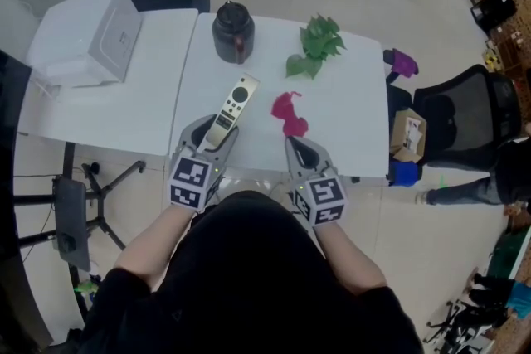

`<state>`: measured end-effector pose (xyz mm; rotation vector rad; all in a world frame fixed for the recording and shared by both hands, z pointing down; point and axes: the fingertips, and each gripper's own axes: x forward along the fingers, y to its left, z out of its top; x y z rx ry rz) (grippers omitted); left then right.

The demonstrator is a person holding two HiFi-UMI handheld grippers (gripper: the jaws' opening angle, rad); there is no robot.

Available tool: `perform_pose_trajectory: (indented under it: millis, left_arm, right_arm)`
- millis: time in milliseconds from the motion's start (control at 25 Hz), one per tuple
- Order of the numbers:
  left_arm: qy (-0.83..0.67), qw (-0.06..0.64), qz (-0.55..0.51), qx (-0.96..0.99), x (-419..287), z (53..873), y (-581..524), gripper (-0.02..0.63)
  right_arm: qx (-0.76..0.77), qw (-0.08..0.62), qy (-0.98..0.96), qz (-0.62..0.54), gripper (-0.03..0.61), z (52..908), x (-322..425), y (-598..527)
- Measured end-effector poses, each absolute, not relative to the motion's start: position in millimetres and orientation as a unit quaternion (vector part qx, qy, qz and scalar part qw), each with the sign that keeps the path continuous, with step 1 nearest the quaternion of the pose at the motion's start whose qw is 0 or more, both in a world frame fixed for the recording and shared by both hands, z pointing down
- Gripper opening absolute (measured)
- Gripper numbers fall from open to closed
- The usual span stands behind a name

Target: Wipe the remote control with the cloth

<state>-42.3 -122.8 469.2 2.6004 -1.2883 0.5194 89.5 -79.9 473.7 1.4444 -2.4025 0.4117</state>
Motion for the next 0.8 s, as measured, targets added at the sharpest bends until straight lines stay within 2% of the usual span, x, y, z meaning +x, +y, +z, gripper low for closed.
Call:
perform_pose_trajectory:
  millis: [280, 360, 440, 600, 800]
  left_arm:
    - [-0.425, 0.071, 0.161, 0.888, -34, 442, -111, 0.21]
    - [-0.421, 0.06, 0.16, 0.891, -33, 437, -108, 0.21]
    - [-0.415, 0.049, 0.159, 0.894, -32, 432, -106, 0.21]
    - [-0.41, 0.038, 0.156, 0.898, -29, 420, -101, 0.21]
    - [-0.409, 0.027, 0.152, 0.899, -28, 407, -96, 0.21]
  right_arm:
    - [0.52, 0.186, -0.821, 0.144, 0.011, 503, 107, -102]
    - [0.524, 0.2, -0.815, 0.147, 0.057, 517, 115, -113]
    - [0.528, 0.215, -0.807, 0.153, 0.067, 532, 120, -125]
    - [0.529, 0.262, -0.791, 0.163, 0.17, 573, 133, -149]
    - [0.511, 0.325, -0.773, 0.191, 0.235, 629, 142, -168]
